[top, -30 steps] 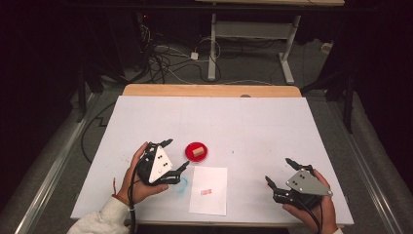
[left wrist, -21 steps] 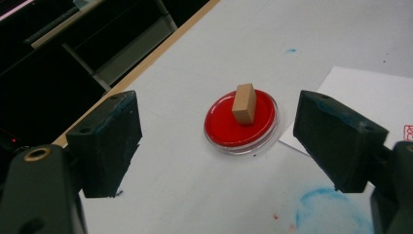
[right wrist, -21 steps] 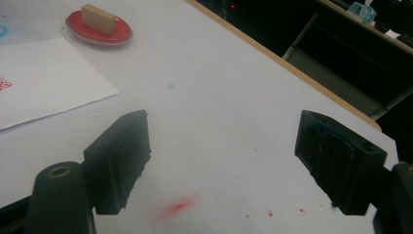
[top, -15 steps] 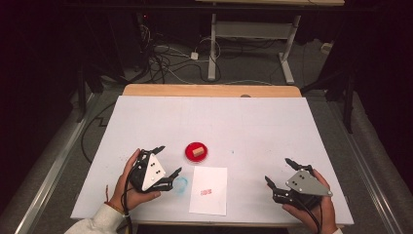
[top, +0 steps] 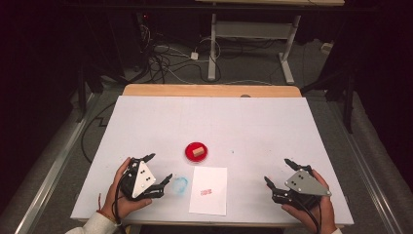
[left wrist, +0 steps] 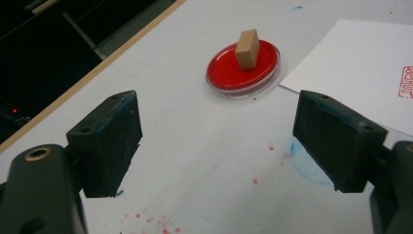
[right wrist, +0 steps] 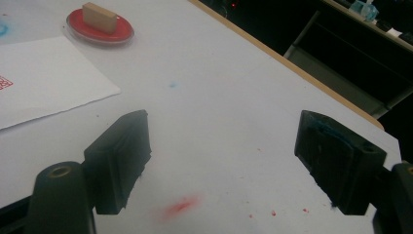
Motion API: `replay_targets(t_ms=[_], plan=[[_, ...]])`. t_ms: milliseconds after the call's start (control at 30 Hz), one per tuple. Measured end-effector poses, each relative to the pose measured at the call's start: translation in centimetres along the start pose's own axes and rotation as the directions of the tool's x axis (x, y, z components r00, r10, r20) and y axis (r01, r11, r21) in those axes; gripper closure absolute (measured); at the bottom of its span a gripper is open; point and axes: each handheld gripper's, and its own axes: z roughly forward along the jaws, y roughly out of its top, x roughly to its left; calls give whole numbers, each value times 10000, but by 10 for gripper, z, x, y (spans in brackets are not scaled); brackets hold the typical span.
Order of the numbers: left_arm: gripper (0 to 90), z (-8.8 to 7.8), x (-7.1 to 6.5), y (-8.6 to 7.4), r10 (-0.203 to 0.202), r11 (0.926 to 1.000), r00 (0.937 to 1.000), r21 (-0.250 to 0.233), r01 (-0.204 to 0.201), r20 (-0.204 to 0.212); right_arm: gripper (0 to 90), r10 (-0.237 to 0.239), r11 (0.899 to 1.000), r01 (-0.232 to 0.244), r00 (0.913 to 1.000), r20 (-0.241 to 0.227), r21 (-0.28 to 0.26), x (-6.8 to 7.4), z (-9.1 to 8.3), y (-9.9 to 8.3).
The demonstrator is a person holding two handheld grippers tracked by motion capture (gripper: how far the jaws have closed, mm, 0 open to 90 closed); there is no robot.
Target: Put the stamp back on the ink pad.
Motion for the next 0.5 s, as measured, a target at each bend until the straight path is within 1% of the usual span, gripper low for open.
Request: replay_targets(t_ms=[133,233,333,367,500], plan=[[175,-4,0,-8,-146,9997,9999,190,146,34,208,41,10000,-41,10000,6,23,0,1,0],[175,-8,-1,-13,-118,9994,9999,339,119,-39,208,51,10000,-51,10000,0,60,0,1,-1],[176,-11,1,-19,-331,9983,9994,478,329,28,208,22,10000,-21,10000,-25,60,0,1,-1],[176,-12,1,-20,-341,9981,9994,518,340,26,208,-15,10000,15,10000,-15,49,0,1,-1],[175,-11,2,-22,-352,9974,9994,636,349,27,209,-13,10000,13,10000,38,15,0,-1,-1]])
